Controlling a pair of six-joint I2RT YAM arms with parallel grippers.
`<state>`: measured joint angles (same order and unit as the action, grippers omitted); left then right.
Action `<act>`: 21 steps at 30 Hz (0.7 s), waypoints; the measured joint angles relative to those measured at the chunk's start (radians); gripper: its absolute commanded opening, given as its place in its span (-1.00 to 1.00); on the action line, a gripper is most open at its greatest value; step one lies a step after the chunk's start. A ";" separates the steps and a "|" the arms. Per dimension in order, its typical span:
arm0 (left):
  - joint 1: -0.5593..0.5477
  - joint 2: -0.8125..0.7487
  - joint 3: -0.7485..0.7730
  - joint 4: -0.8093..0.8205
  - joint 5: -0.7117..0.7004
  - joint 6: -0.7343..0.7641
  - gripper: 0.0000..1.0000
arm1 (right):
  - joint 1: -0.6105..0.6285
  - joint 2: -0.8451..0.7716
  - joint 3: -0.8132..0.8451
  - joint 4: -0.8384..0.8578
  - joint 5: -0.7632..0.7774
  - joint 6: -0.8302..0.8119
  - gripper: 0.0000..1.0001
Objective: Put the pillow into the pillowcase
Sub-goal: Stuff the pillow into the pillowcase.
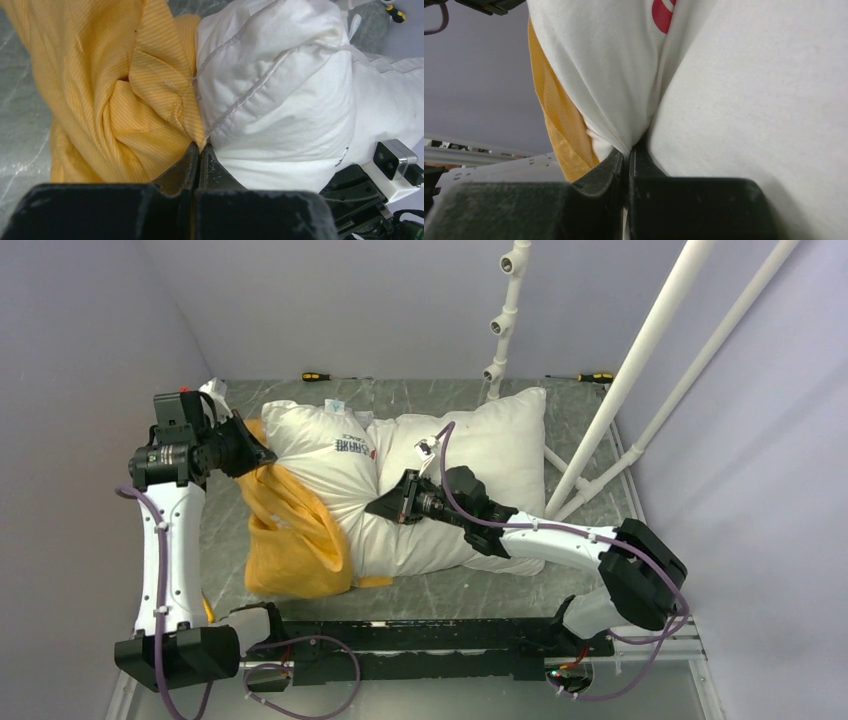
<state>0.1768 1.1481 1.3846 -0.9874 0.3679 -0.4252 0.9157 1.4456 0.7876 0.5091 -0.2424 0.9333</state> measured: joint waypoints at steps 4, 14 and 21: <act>0.027 -0.001 0.024 -0.071 -0.007 0.014 -0.93 | 0.008 -0.010 0.003 -0.019 -0.002 -0.008 -1.00; 0.093 0.002 0.071 -0.079 -0.019 0.039 -0.25 | 0.006 -0.030 0.010 -0.071 0.008 -0.025 -1.00; 0.108 -0.010 0.028 -0.025 0.033 0.043 -0.10 | 0.005 -0.032 0.010 -0.075 0.008 -0.025 -1.00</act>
<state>0.2848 1.1378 1.4124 -1.0126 0.4011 -0.3817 0.9207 1.4132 0.7975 0.4343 -0.2348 0.9081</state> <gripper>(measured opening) 0.449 0.046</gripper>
